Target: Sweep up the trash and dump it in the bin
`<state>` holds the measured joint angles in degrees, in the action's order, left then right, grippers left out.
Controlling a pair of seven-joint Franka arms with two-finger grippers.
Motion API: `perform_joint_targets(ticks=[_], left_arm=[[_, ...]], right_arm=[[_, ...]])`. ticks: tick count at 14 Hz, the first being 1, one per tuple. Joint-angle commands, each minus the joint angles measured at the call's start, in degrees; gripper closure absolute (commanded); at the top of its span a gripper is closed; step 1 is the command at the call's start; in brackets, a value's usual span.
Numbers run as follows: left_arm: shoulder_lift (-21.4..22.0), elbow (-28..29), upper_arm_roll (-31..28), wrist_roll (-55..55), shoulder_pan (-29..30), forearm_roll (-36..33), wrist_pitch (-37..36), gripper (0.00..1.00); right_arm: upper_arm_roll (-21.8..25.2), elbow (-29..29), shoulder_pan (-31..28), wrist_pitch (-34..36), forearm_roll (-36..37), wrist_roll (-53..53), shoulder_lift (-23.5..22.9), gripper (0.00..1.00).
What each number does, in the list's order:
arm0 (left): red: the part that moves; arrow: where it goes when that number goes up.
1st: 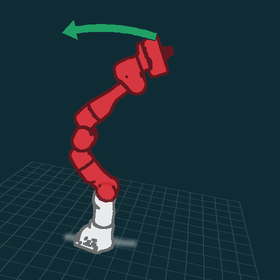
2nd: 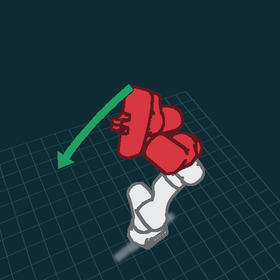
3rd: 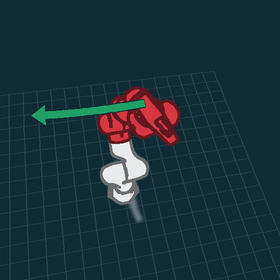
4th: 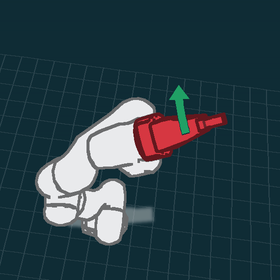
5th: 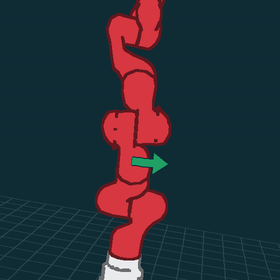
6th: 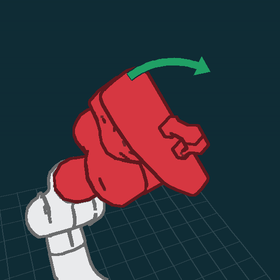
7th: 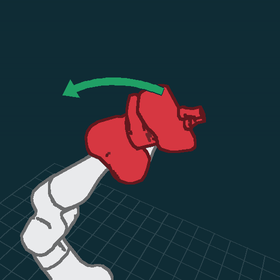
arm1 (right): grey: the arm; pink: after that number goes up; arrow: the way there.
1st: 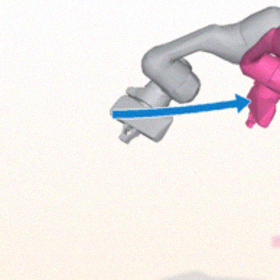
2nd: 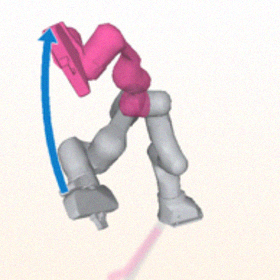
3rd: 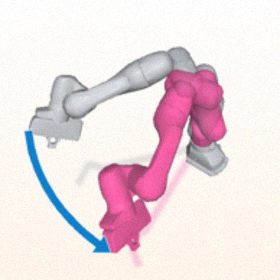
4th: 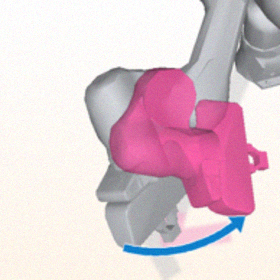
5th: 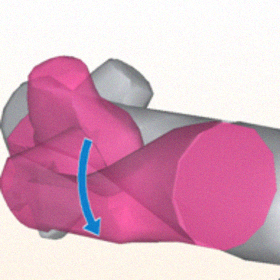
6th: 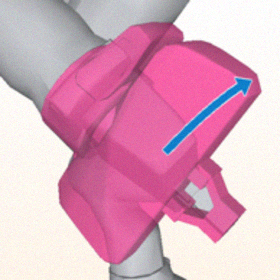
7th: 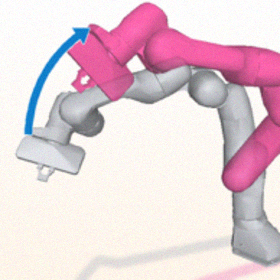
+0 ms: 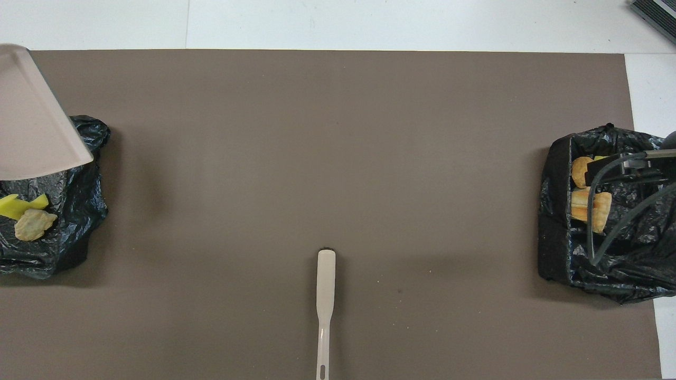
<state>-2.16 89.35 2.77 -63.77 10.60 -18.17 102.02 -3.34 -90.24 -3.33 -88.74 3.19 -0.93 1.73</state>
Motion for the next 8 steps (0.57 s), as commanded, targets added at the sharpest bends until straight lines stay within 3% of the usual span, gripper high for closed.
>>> perform_joint_targets(ticks=[1,4,8], left_arm=[[2.2,3.4,-0.3,19.0,-7.4,2.9,-2.1,1.00],[2.2,4.8,-0.3,43.3,-15.9,8.5,-1.9,1.00],[0.4,5.7,-0.3,63.3,-25.9,12.9,0.2,1.00]], right_arm=[[-0.4,-3.4,-0.4,-0.6,-1.3,-0.6,3.0,0.00],[-0.4,-3.5,-0.4,-0.6,-1.8,-0.4,3.1,0.00],[-0.3,-4.0,-0.5,-0.9,-4.5,-1.5,3.2,0.00]])
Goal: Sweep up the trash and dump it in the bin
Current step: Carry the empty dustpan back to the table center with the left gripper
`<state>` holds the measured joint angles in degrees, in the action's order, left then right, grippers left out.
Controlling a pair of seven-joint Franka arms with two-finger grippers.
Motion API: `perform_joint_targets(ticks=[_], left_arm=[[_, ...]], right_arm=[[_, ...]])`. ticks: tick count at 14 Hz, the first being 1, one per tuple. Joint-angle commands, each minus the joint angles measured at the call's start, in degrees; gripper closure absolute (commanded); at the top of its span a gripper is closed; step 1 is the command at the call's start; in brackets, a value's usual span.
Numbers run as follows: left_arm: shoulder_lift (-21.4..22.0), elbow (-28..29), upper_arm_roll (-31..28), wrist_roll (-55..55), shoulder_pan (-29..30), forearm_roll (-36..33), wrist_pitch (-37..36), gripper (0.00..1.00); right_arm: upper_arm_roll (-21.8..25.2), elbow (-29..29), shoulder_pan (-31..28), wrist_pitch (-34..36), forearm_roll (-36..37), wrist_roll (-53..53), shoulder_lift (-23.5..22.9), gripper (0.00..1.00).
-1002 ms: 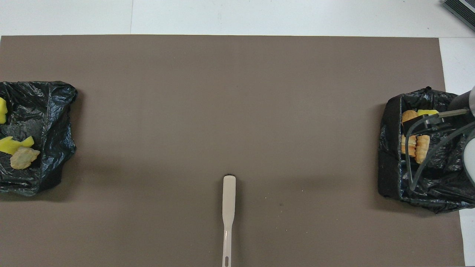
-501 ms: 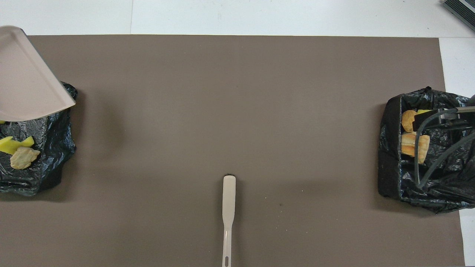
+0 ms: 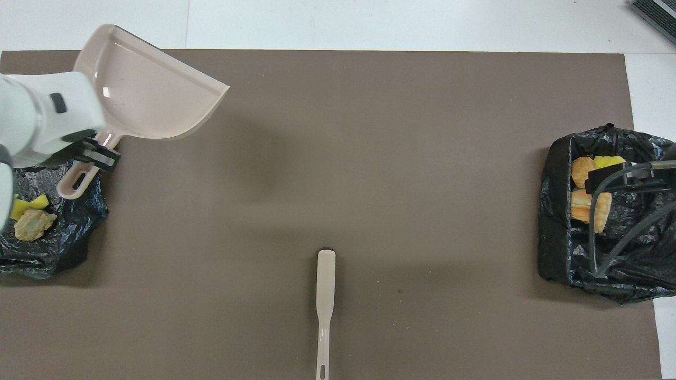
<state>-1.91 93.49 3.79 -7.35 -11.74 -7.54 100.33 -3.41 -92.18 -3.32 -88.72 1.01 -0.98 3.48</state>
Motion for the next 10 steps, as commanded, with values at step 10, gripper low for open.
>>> perform_joint_targets(ticks=[10], left_arm=[[-16.7,2.1,-1.2,36.9,-18.8,10.2,26.8,1.00]], right_arm=[[-0.1,-4.5,-1.9,-5.6,-2.6,-2.7,1.7,0.00]])
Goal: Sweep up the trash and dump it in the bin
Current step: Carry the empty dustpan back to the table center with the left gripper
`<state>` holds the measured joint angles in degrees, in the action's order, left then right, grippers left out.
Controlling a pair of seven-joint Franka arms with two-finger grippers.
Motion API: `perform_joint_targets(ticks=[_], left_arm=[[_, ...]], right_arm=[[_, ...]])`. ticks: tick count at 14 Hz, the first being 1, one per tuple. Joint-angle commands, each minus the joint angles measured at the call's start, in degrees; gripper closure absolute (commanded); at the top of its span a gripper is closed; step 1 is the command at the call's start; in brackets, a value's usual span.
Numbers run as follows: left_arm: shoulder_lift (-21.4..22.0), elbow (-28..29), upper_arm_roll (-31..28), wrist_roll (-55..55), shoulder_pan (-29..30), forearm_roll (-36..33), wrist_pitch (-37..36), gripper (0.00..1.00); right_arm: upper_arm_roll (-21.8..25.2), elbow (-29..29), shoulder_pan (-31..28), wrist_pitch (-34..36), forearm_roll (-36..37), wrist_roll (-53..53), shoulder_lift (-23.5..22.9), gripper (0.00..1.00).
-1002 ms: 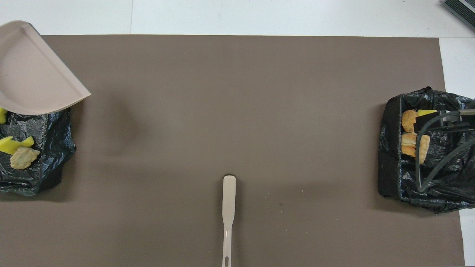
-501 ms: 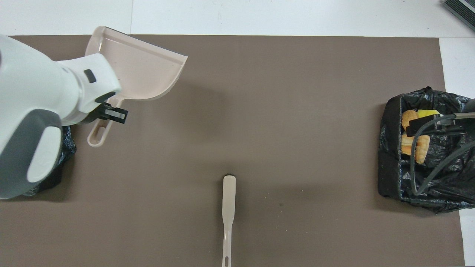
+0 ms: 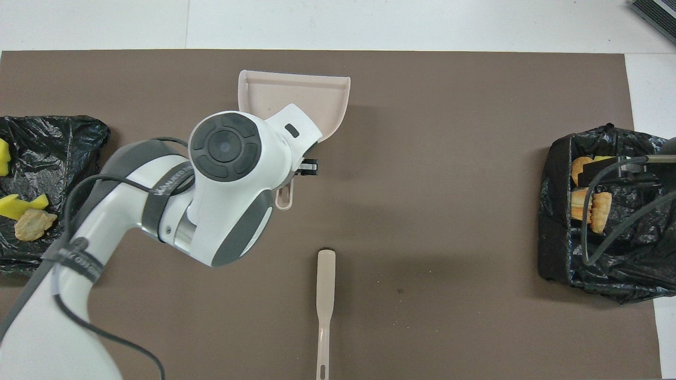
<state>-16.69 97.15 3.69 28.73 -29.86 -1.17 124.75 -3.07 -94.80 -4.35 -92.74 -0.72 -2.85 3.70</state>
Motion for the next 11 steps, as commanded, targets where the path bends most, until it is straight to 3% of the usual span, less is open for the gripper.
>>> perform_joint_targets(ticks=[1,6,7,9,11], left_arm=[[-2.5,-1.5,-1.1,0.7,-0.8,4.9,3.4,1.00],[-5.1,-0.8,-1.1,0.0,-2.9,5.1,4.8,1.00],[-7.5,-1.5,-1.1,0.7,-3.3,5.2,6.6,1.00],[-7.8,-1.4,-1.1,0.9,-4.2,5.3,6.9,1.00],[-7.8,-0.9,-1.1,1.6,-4.4,5.5,6.6,1.00]], right_arm=[[-0.5,-1.8,-0.7,-1.2,-0.8,-0.7,1.5,0.00],[-0.6,-1.5,-0.8,-0.6,0.4,0.1,1.3,0.00],[-0.6,-0.2,-0.7,0.4,0.4,0.4,0.9,0.00],[-0.8,5.1,0.0,6.1,1.3,0.4,-2.2,0.00],[-1.4,8.2,0.2,7.4,1.9,0.4,-4.1,0.00]])
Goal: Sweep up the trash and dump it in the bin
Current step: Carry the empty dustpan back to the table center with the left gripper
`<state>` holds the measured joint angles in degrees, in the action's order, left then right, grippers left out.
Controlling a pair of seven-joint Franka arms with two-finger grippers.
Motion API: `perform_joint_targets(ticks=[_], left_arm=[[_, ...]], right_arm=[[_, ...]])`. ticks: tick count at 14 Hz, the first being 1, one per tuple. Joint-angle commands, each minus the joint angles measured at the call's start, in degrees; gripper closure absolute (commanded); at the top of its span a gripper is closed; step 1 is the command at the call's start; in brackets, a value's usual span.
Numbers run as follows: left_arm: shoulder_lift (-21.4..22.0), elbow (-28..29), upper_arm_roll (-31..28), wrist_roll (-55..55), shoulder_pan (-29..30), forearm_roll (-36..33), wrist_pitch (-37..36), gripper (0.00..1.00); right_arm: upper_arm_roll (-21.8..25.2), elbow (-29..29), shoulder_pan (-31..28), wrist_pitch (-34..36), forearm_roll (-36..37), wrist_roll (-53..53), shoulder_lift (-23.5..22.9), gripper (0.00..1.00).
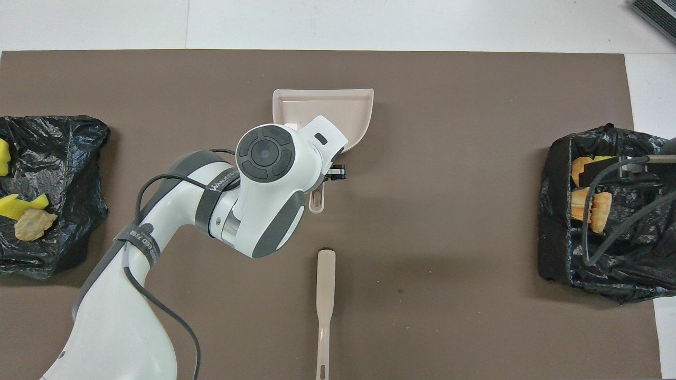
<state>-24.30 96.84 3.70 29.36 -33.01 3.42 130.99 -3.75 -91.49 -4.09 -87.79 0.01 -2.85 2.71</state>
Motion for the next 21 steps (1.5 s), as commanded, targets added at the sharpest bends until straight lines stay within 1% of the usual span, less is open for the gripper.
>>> perform_joint_targets(ticks=[1,2,3,4,5,6,7,9,11,12,13,15,16,19,21], left_arm=[[-0.1,-0.4,-1.1,2.0,-1.3,0.8,0.4,1.00],[-0.1,-0.3,-1.2,2.9,-1.5,0.9,0.3,0.99],[-0.1,-0.3,-1.2,3.3,-1.5,0.9,0.4,0.93],[-0.1,-0.3,-1.1,3.3,-1.5,0.8,0.4,0.83],[-0.3,-0.1,-1.1,3.2,-1.4,0.8,0.8,0.57],[-0.3,0.0,-1.2,3.1,-1.4,0.7,0.7,0.23],[-0.2,0.0,-1.2,2.8,-1.4,0.7,0.6,0.00],[0.0,-0.1,-1.2,2.7,-0.9,0.5,0.2,0.00],[2.7,-0.3,-1.9,2.5,-0.4,0.4,-2.5,0.00],[4.2,-0.3,-1.9,2.0,1.3,0.2,-4.3,0.00],[5.0,-0.3,-1.9,1.1,2.6,0.1,-6.1,0.00],[6.0,-0.2,-3.2,-0.4,3.3,-0.2,-6.9,0.00],[7.3,-0.1,-3.8,-1.2,4.0,-0.2,-7.7,0.00],[12.0,0.1,-3.8,-8.9,8.8,-0.2,-18.0,0.00],[15.6,0.1,-3.8,-13.8,12.8,-0.2,-23.2,0.00]], right_arm=[[-0.7,5.0,0.0,1.9,1.1,0.4,-3.2,0.00],[-0.8,5.0,-0.1,1.0,1.0,0.4,-3.5,0.00],[-0.8,5.0,-0.5,0.3,0.6,0.4,-4.1,0.00],[-0.8,5.0,-0.8,0.1,0.4,0.3,-4.5,0.00],[-0.7,5.0,-0.5,-0.5,0.4,-0.1,-4.6,0.00],[-0.7,4.7,-0.1,-1.4,0.1,-0.5,-4.6,0.00],[-0.7,4.4,-0.1,-2.1,-0.2,-1.1,-4.1,0.00],[-0.7,4.4,-0.2,-2.1,-0.2,-3.8,-4.0,0.00],[-0.7,4.3,-0.1,-2.1,-0.2,-4.2,-4.0,0.00],[-0.7,4.3,-0.1,-2.0,-0.2,-4.2,-3.9,0.00],[-0.7,4.3,-0.2,-1.7,-0.2,-4.1,-3.9,0.00],[-0.7,4.3,-0.2,-1.7,-0.2,-3.9,-3.9,0.00],[-0.7,4.3,-0.2,-1.7,-0.2,-3.9,-3.9,0.00],[-0.7,4.3,-0.2,-1.7,-0.2,-3.9,-3.9,0.00],[-0.7,4.3,-0.2,-1.7,-0.2,-3.9,-3.9,0.00]])
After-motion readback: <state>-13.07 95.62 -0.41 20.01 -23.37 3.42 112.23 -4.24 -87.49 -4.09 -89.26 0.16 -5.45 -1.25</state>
